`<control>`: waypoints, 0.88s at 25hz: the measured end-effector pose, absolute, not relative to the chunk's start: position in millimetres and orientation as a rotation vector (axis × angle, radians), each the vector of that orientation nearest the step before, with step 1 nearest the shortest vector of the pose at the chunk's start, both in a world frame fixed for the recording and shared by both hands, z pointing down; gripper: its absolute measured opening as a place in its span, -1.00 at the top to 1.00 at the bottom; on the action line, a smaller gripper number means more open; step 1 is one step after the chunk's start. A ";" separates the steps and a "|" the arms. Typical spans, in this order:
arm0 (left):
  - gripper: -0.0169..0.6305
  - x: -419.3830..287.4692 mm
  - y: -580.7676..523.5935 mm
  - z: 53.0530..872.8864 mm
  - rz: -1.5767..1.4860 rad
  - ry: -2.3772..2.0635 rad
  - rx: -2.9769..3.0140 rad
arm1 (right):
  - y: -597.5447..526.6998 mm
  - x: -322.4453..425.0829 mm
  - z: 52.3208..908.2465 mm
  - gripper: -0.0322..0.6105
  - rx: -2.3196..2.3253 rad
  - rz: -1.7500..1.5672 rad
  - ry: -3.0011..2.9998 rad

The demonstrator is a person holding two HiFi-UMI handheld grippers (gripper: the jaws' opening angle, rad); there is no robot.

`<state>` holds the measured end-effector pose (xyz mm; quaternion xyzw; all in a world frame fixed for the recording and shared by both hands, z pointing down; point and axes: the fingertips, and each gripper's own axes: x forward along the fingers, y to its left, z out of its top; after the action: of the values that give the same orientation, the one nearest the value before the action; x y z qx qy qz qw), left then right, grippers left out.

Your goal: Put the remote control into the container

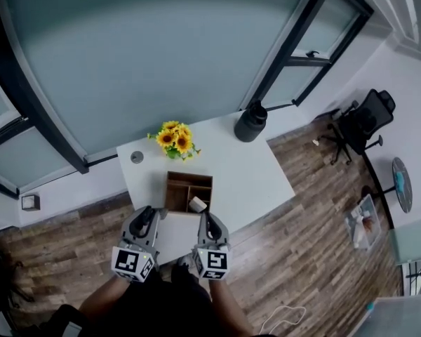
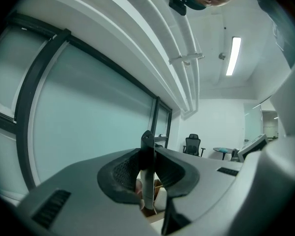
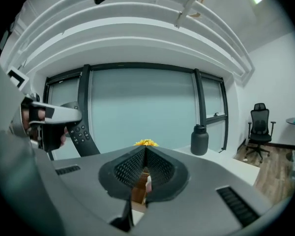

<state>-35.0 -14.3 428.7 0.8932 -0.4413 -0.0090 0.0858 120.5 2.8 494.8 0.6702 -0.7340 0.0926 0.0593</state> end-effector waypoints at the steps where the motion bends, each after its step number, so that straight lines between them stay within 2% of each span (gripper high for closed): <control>1: 0.68 -35.0 -13.3 427.5 -0.032 -1.315 2.666 | 5.7 118.2 491.4 0.89 2.040 0.304 -2.231; 22: 0.68 -29.6 -9.2 442.1 -0.025 -1.265 2.658 | 28.8 108.9 504.2 0.89 2.013 0.363 -2.237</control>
<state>-29.6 -9.2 442.1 0.8986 -0.4275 -0.0086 0.0988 108.9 28.8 504.2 0.6630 -0.7370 0.1194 0.0551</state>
